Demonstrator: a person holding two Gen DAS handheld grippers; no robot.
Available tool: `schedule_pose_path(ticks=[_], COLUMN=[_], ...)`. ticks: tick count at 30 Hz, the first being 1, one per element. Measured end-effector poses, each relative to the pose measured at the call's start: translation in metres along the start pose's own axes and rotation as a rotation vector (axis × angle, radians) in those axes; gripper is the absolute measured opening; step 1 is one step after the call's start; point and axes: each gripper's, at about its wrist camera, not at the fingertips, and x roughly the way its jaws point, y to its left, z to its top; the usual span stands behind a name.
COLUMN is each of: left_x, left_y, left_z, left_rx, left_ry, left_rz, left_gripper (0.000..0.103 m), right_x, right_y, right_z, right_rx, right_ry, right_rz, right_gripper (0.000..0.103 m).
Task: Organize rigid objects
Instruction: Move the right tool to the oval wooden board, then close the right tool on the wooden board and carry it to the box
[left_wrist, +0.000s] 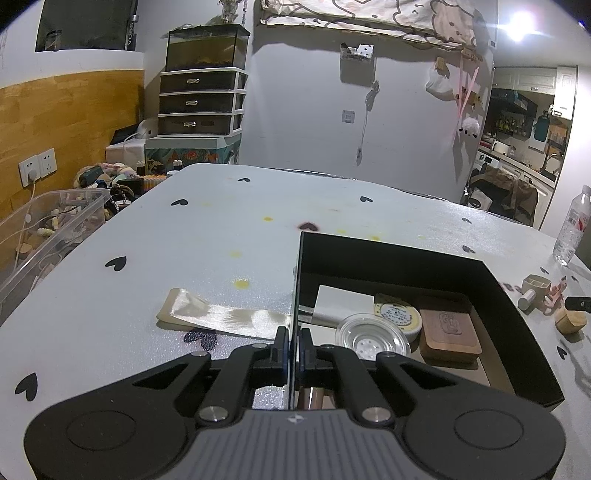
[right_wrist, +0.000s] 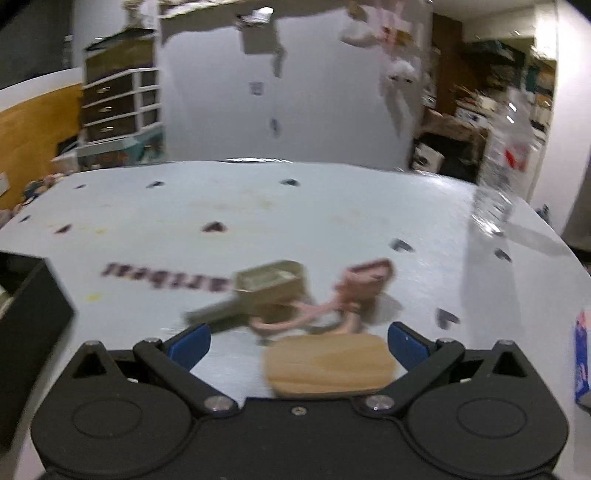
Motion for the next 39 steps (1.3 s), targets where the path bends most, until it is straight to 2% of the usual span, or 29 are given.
schedule_pose_path(ticks=[4, 6, 12, 19, 25, 30, 35, 39], left_x=[0.000, 0.000, 0.000, 0.000, 0.000, 0.000, 0.000, 0.000], left_y=[0.000, 0.000, 0.000, 0.000, 0.000, 0.000, 0.000, 0.000], left_z=[0.000, 0.000, 0.000, 0.000, 0.000, 0.000, 0.000, 0.000], left_rx=[0.000, 0.000, -0.001, -0.001, 0.000, 0.000, 0.000, -0.004], left_ry=[0.000, 0.000, -0.001, -0.001, 0.000, 0.001, -0.001, -0.001], left_rz=[-0.001, -0.001, -0.002, -0.001, -0.001, -0.001, -0.001, -0.006], left_gripper=[0.004, 0.004, 0.004, 0.004, 0.004, 0.004, 0.004, 0.004], right_x=[0.013, 0.017, 0.020, 0.025, 0.034, 0.027, -0.005, -0.033], right_y=[-0.020, -0.028, -0.024, -0.023, -0.019, -0.018, 0.009, 0.046], right_z=[-0.003, -0.004, 0.000, 0.003, 0.002, 0.001, 0.015, 0.033], right_rx=[0.044, 0.080, 0.046, 0.085, 0.070, 0.061, -0.014, -0.134], right_ry=[0.043, 0.053, 0.085, 0.126, 0.165, 0.167, 0.085, 0.018], right_rz=[-0.032, 0.003, 0.026, 0.040, 0.039, 0.062, 0.179, 0.333], right_gripper=[0.103, 0.103, 0.103, 0.102, 0.089, 0.089, 0.089, 0.089])
